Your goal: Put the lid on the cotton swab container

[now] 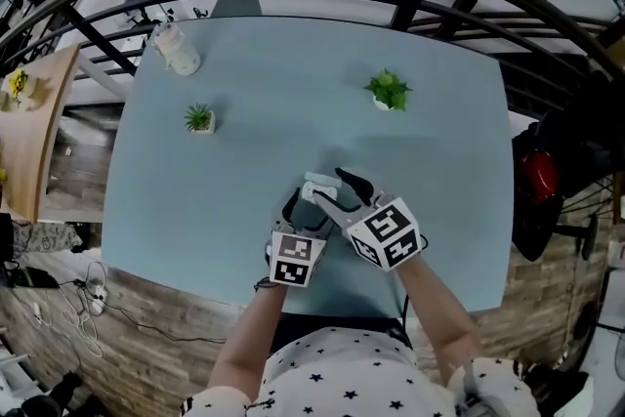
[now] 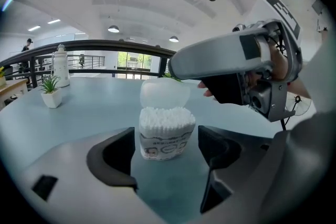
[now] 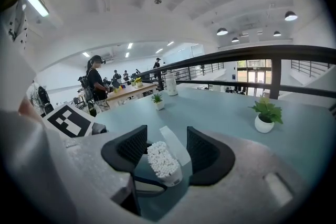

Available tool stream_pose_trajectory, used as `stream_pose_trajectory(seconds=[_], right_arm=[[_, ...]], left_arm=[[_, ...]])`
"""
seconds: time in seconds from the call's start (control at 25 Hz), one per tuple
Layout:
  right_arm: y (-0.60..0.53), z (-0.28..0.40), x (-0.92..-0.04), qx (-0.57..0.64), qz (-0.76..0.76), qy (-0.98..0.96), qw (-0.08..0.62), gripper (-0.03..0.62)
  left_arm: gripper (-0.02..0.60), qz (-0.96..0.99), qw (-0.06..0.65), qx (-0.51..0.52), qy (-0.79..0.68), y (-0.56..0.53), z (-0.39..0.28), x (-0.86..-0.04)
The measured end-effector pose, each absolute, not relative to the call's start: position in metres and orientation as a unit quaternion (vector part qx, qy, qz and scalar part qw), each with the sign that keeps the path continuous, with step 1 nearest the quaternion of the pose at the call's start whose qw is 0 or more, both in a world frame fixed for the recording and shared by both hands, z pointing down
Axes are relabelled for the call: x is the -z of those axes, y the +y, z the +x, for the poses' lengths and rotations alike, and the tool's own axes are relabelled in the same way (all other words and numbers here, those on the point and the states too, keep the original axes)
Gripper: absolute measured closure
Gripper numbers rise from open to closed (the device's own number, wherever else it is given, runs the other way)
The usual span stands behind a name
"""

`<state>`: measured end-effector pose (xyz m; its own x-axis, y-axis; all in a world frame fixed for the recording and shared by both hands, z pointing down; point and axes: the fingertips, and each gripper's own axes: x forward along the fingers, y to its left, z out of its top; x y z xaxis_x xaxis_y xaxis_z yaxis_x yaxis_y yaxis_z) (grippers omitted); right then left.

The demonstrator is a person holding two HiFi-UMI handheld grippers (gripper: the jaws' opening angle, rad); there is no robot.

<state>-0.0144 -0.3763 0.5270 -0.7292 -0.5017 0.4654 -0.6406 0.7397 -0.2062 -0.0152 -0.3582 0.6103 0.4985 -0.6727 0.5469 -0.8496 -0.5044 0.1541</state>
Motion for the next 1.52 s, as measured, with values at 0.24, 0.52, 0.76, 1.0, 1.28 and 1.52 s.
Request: stream_pose_trajectory(seconds=[0.24,0.52,0.76,1.0,1.28,1.52], right_arm=[[-0.380,-0.019,-0.533,-0.185,0.300,-0.915,0.198,0.373],[-0.382,-0.021,-0.536,-0.192,0.294,-0.915,0.198,0.373],[-0.379,-0.024,-0.535,-0.197,0.284,-0.917,0.199,0.373],[-0.369,-0.027,-0.541,-0.200,0.274,-0.917,0.209,0.373],[-0.362,-0.027,-0.548,-0.205,0.273,-0.916,0.213,0.373],[-0.356,-0.028,-0.550,-0.210,0.270,-0.914,0.216,0.373]], left_arm=[[0.227,0.837,0.212,-0.221,-0.454,-0.364,-0.014,-0.622],[0.244,0.834,0.210,-0.225,-0.457,-0.364,-0.013,-0.626],[0.252,0.833,0.205,-0.229,-0.459,-0.364,-0.014,-0.626],[0.253,0.834,0.201,-0.231,-0.459,-0.364,-0.014,-0.627],[0.255,0.833,0.201,-0.233,-0.460,-0.364,-0.013,-0.629],[0.256,0.832,0.201,-0.235,-0.460,-0.364,-0.013,-0.629]])
